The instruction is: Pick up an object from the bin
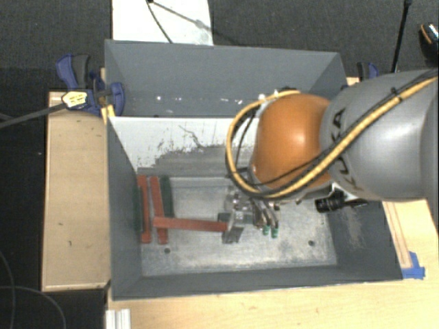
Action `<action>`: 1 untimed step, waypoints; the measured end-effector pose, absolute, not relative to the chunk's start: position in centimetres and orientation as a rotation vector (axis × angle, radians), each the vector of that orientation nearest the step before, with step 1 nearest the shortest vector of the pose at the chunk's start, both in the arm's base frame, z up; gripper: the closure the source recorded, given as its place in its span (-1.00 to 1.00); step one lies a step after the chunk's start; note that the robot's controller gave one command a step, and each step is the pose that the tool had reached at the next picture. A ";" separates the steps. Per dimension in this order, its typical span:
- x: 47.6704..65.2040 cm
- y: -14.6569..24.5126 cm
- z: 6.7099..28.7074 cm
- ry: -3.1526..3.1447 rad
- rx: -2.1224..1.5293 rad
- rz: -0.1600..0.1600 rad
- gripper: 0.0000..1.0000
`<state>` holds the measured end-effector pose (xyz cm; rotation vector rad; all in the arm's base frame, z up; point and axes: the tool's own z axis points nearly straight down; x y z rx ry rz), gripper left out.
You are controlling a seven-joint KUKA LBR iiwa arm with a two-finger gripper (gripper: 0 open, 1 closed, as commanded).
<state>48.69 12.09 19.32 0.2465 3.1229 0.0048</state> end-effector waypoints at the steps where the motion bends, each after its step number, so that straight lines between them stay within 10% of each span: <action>1: 49.4 15.0 28.2 3.126 -0.258 0.003 1.00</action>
Offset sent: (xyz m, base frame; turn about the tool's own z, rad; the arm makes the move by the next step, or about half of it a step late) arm 0.0057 0.0287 0.0866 -0.3219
